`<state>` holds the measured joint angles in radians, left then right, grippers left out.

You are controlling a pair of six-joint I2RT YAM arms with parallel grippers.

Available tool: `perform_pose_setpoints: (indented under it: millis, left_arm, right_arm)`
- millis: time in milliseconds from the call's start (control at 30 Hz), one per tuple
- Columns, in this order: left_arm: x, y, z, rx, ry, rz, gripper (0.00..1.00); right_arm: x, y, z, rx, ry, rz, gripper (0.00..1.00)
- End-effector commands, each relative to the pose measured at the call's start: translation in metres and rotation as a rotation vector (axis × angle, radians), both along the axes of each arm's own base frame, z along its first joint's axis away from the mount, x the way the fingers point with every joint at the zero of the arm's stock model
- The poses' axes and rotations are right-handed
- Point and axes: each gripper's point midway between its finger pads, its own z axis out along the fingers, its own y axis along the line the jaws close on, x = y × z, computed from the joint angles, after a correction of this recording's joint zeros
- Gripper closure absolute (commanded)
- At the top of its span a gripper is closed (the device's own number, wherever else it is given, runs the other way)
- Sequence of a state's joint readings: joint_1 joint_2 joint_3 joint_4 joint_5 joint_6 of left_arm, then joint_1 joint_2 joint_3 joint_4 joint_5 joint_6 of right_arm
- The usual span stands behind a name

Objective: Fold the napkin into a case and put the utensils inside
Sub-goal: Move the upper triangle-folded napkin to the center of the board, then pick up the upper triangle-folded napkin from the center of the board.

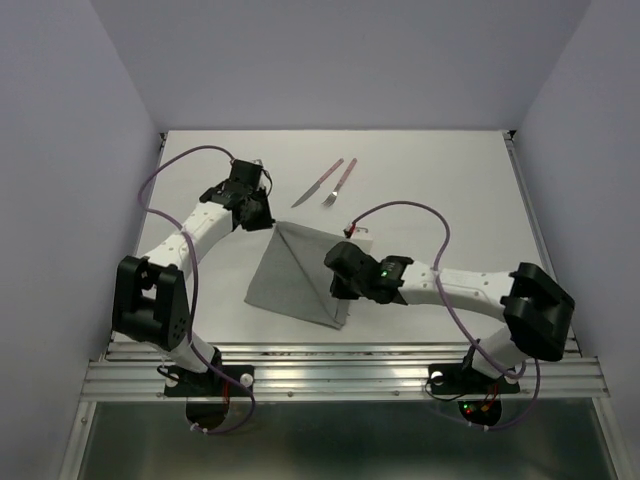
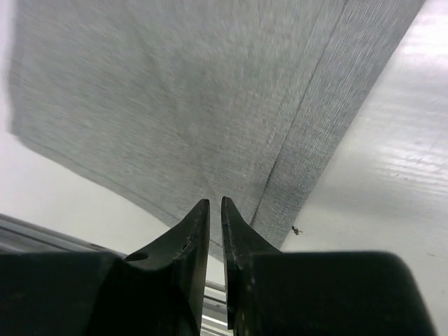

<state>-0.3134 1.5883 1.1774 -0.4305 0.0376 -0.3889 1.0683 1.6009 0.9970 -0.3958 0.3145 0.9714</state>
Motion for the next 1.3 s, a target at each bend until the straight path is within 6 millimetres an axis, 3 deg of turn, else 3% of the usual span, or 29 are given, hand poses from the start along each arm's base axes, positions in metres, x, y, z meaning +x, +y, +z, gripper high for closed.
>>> perform_pose_setpoints:
  millis: [0, 67, 100, 267, 533, 667, 833, 1000, 1267]
  left_arm:
    - [-0.020, -0.006, 0.021, 0.008, -0.055, -0.047, 0.76]
    - [-0.037, -0.021, 0.022, 0.009, -0.054, -0.096, 0.72]
    - [-0.042, -0.023, 0.021, 0.026, -0.054, -0.094, 0.71]
    - [-0.083, -0.061, 0.017, 0.036, -0.035, -0.189, 0.64]
    - [-0.152, -0.129, -0.001, 0.065, 0.025, -0.378, 0.53]
    - [-0.180, -0.162, -0.011, 0.092, 0.042, -0.477, 0.49]
    - [-0.203, -0.190, -0.023, 0.130, 0.062, -0.555, 0.44]
    - [-0.212, -0.197, -0.037, 0.197, 0.066, -0.565, 0.39]
    - [-0.211, -0.194, -0.050, 0.296, 0.054, -0.562, 0.42]
  right_arm:
    - [0.035, -0.029, 0.046, 0.073, -0.144, -0.109, 0.81]
    - [0.046, -0.057, 0.046, 0.087, -0.133, -0.177, 0.81]
    - [0.043, -0.071, 0.034, 0.068, -0.110, -0.196, 0.81]
    - [0.049, -0.125, 0.022, 0.060, -0.055, -0.315, 0.74]
    - [0.063, -0.169, 0.022, 0.054, -0.034, -0.411, 0.62]
    - [0.074, -0.184, 0.016, 0.042, 0.000, -0.425, 0.61]
    - [0.086, -0.186, 0.022, 0.039, -0.008, -0.408, 0.55]
    - [0.087, -0.181, 0.021, 0.051, -0.001, -0.392, 0.51]
    - [0.086, -0.183, 0.014, 0.054, 0.008, -0.397, 0.49]
